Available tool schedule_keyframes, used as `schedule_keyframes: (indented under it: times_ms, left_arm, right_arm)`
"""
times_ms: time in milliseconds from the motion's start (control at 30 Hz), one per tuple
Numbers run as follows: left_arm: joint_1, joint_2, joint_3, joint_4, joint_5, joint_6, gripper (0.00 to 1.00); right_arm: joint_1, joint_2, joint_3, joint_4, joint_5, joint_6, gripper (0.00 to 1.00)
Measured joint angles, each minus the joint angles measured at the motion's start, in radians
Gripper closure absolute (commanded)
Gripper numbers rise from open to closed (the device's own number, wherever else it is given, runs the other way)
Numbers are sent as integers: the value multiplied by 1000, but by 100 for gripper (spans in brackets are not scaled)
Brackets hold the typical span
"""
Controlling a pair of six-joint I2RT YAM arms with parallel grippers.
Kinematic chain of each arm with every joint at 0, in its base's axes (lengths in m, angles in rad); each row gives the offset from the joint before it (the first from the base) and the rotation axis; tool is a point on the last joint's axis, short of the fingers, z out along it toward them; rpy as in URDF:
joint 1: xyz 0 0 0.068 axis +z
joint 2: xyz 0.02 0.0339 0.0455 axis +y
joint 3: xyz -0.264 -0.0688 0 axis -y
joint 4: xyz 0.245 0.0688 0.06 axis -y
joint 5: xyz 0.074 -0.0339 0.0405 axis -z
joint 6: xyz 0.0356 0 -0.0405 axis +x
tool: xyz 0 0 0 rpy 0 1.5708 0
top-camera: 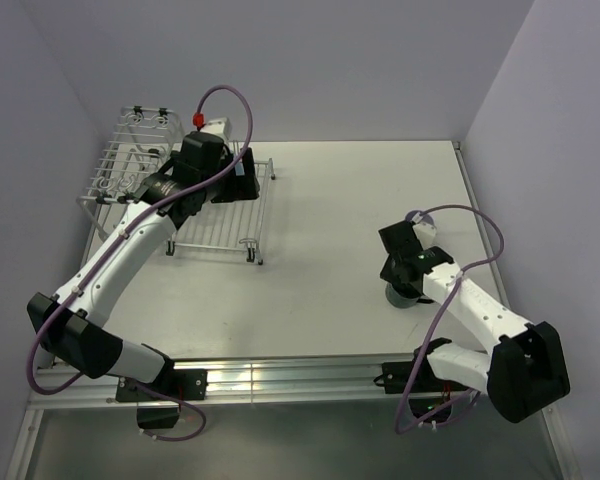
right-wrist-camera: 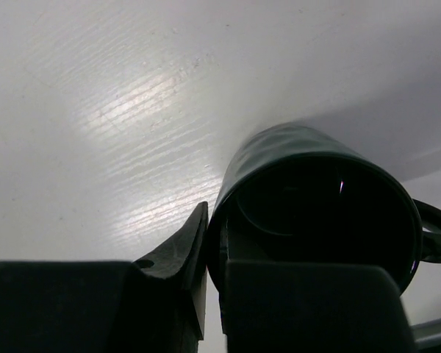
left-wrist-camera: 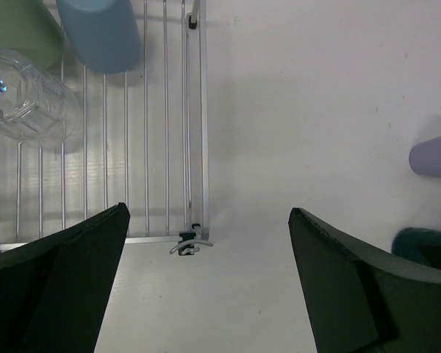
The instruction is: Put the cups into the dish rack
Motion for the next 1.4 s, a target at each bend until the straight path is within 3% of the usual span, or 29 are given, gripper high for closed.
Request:
schedule_keyframes:
  times_ms: [233, 400, 567, 733, 1067, 1400]
  left_arm:
    - [-1, -2, -17, 11, 20, -10, 1]
    - [3, -19, -45, 70, 101, -26, 1]
    - [53, -56, -109, 174, 275, -54, 1]
    - [196, -132, -297, 420, 572, -139, 1]
    - [240, -143, -471, 910, 938, -375, 1]
    - [222, -143, -475, 1004, 983, -378, 1]
  right_arm:
    - [64, -36, 21, 24, -116, -61, 100]
    - [157, -5, 164, 34, -285, -84, 100]
    - [164, 74, 375, 132, -468, -99, 100]
    - [151, 195, 525, 277, -673, -75, 100]
    - [66, 337, 572, 637, -1007, 180, 100]
    - [34, 398, 574, 919, -1145, 432, 100]
